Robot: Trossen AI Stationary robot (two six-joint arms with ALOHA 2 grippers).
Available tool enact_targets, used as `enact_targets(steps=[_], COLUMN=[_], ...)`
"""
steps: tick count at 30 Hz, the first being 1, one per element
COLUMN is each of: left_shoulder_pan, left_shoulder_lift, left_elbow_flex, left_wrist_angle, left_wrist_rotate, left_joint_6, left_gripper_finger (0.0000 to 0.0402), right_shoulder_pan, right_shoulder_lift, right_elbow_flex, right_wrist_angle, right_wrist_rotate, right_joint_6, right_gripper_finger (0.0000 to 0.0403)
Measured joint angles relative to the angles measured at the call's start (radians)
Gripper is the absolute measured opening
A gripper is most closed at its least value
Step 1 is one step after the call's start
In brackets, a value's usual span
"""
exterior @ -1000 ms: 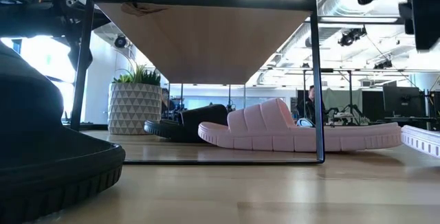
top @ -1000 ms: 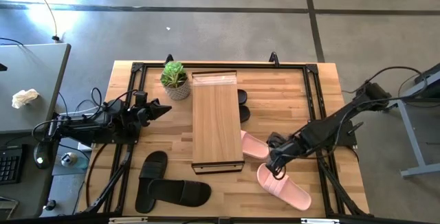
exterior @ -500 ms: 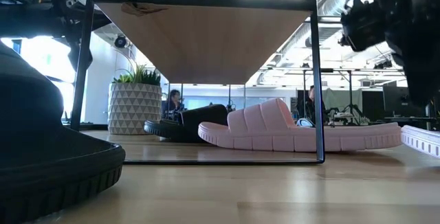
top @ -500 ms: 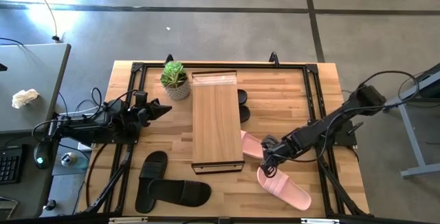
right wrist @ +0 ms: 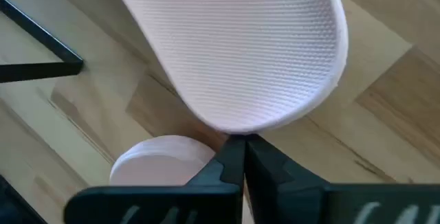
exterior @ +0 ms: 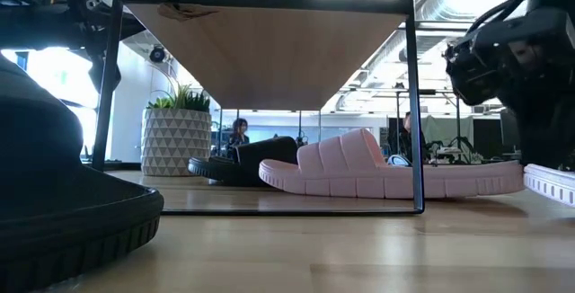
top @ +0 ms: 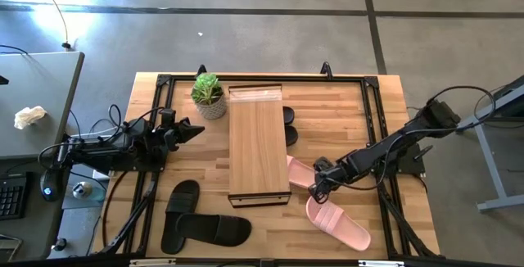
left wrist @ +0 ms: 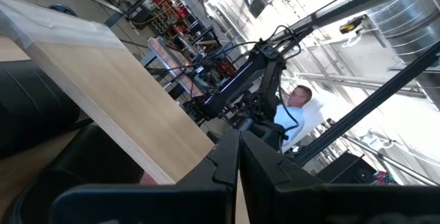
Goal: Pick and place slides into the shelf
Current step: Move the top pink slide under the shelf
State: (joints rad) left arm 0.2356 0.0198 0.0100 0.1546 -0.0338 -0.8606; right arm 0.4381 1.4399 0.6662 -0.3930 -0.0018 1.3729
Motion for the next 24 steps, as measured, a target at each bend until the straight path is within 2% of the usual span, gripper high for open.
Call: enact_targets(steps=[10, 24], left_shoulder_pan=[0.0, 0.0], left_shoulder_lift=[0.0, 0.0], left_elbow_flex=[0.0, 0.0], left_wrist_angle=[0.0, 0.0], left_wrist_rotate=[0.0, 0.0], left_joint_6=[0.0, 0.0], left_gripper_finger=[0.0003, 0.0003], right_shoulder_pan=[-0.1, -0.235], right_shoulder_lift=[0.0, 0.0], right_elbow_flex=[-0.002, -0.002], right_wrist_angle=[-0.009, 0.029], right_wrist_rotate=[0.051, 0.062], right_joint_6=[-0.09, -0.222], right_gripper_finger=[0.0, 0.0])
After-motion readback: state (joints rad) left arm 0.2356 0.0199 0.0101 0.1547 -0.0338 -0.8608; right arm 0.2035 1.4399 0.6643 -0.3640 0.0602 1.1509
